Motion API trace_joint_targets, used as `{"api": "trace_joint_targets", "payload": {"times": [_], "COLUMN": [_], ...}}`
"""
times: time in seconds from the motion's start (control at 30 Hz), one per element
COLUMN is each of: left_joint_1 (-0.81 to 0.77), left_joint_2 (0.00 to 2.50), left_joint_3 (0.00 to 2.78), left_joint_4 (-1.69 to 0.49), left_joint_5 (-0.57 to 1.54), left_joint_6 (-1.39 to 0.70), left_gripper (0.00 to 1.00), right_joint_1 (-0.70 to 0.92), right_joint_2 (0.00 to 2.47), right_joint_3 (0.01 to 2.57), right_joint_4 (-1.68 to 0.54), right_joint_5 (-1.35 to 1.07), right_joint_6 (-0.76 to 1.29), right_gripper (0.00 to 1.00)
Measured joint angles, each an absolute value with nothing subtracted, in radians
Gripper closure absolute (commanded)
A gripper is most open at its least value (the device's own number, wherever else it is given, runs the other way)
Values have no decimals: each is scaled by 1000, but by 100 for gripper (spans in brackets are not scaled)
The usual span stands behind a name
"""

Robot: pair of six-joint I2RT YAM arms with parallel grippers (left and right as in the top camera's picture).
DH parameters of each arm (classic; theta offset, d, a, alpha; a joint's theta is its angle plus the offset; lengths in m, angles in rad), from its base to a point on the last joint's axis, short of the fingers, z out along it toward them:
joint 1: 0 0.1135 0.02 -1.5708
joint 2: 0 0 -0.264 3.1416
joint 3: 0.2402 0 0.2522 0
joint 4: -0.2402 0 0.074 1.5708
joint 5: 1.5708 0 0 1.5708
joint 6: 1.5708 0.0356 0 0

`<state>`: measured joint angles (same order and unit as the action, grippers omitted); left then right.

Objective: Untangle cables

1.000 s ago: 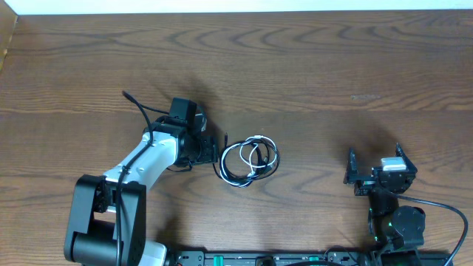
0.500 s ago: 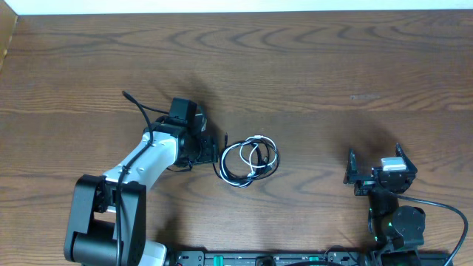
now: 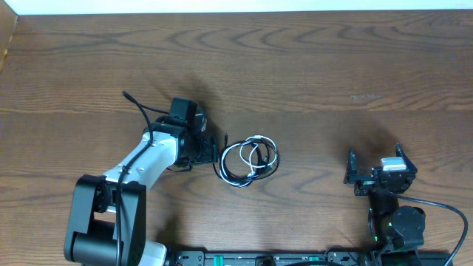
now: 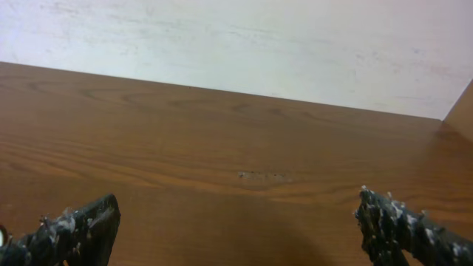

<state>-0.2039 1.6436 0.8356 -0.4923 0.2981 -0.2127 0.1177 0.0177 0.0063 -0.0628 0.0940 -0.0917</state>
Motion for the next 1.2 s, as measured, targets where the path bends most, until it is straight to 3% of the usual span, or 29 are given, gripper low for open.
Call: {"api": "trace_joint_targets", "payload": {"times": [0.43, 0.47, 0.5, 0.53, 0.57, 0.6, 1.0, 1.03, 1.2], "left_joint_1": [-204, -204, -204, -204, -204, -204, -204, -204, -204], "left_joint_2": [1644, 1644, 1644, 1644, 1644, 1646, 1648, 1648, 1648], "left_joint_3": [836, 836, 836, 836, 835, 834, 834, 834, 834], "left_joint_4": [-492, -492, -493, -493, -494, -495, -495, -495, -496], "left_joint_5": [298, 298, 297, 293, 290, 287, 286, 286, 286], "left_joint_6": [-213, -213, -215, -219, -214, -210, -212, -212, -210], "left_gripper": [32, 37, 48, 65, 88, 92, 92, 87, 41], "right_joint_1": [118, 118, 118, 118, 118, 118, 118, 118, 118], "right_joint_2": [18, 18, 18, 18, 18, 18, 18, 18, 18], "right_joint_3": [6, 6, 6, 6, 6, 6, 6, 6, 6], "right_joint_4": [-63, -63, -63, -63, -63, -63, -63, -63, -63], "right_joint_5": [94, 94, 94, 94, 94, 94, 94, 94, 94], "right_joint_6": [-92, -92, -92, -92, -92, -92, -92, -92, -92], "right_gripper": [1, 1, 1, 1, 1, 1, 1, 1, 1]}}
